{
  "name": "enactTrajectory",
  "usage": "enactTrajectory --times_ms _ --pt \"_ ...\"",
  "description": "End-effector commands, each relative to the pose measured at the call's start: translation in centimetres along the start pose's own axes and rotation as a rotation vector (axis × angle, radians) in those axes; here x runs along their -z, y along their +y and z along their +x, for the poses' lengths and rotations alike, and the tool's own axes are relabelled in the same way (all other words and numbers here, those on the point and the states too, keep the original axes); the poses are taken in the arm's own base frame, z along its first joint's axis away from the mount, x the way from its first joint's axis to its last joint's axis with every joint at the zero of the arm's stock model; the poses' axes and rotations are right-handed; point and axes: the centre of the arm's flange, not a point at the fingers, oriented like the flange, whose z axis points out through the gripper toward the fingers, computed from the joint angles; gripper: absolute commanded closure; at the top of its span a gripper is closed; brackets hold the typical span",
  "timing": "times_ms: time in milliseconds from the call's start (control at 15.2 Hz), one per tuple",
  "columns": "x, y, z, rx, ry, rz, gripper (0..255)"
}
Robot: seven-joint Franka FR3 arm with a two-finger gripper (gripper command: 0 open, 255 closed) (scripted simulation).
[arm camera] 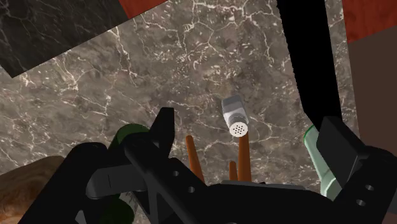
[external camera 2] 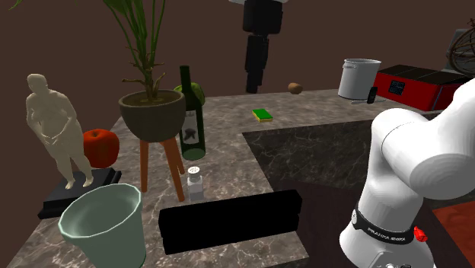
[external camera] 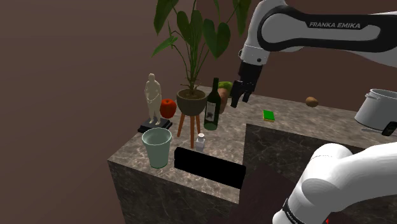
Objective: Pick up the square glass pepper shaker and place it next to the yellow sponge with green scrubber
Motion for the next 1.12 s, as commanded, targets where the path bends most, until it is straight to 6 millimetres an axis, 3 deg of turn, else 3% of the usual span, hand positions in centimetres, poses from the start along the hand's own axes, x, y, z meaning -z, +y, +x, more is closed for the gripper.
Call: enactTrajectory --times_ms 0,1056 --pt "0.0 0.0 0.0 0.0 0.0 0.0 0" --pt "-17.5 -3.0 14.8 -0.036 -0.182 -0.053 0"
